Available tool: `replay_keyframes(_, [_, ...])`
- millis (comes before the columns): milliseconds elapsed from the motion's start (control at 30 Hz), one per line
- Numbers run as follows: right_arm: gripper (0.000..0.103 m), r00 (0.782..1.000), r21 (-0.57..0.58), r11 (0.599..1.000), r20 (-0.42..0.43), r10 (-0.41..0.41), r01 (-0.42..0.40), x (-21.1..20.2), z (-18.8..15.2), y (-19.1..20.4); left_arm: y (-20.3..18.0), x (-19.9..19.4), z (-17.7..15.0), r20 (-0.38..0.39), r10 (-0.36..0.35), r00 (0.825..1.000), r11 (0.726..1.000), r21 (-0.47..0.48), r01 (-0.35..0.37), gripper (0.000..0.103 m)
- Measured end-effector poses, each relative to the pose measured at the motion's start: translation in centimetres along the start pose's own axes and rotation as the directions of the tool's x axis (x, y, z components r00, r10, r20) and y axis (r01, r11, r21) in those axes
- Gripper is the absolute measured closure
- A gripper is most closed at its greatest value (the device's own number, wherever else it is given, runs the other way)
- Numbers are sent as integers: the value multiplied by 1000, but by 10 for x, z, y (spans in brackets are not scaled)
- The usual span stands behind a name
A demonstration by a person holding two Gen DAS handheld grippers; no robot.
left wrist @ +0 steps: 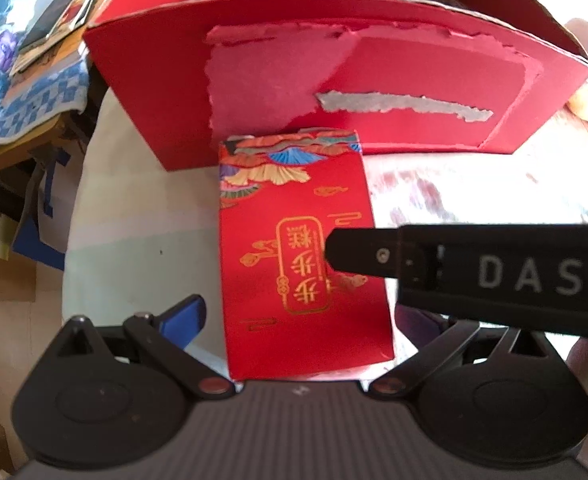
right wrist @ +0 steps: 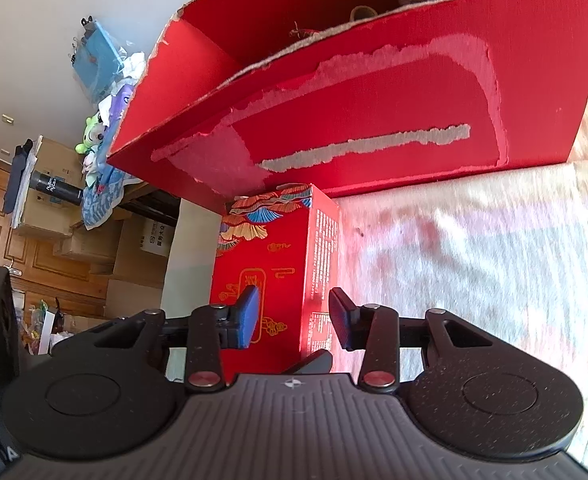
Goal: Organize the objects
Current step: 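Close the right gripper on the sides of the gift box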
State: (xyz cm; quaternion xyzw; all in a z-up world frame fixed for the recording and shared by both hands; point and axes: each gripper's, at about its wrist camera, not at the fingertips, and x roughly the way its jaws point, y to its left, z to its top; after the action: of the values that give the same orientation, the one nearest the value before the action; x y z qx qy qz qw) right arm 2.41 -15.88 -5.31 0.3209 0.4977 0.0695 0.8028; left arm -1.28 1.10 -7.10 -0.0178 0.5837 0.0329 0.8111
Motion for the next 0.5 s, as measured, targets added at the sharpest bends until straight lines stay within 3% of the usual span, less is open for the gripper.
replay_keyframes(367, [60,1000,11,1000,7,-11,11,10,3,1,6,2,5,5,-43,999,999,14,43,7])
replay_keyframes(500, [58,1000,41,999,4,3,-3,12,3,-3,8,6,8,-10,-58,998,998,9,58,16])
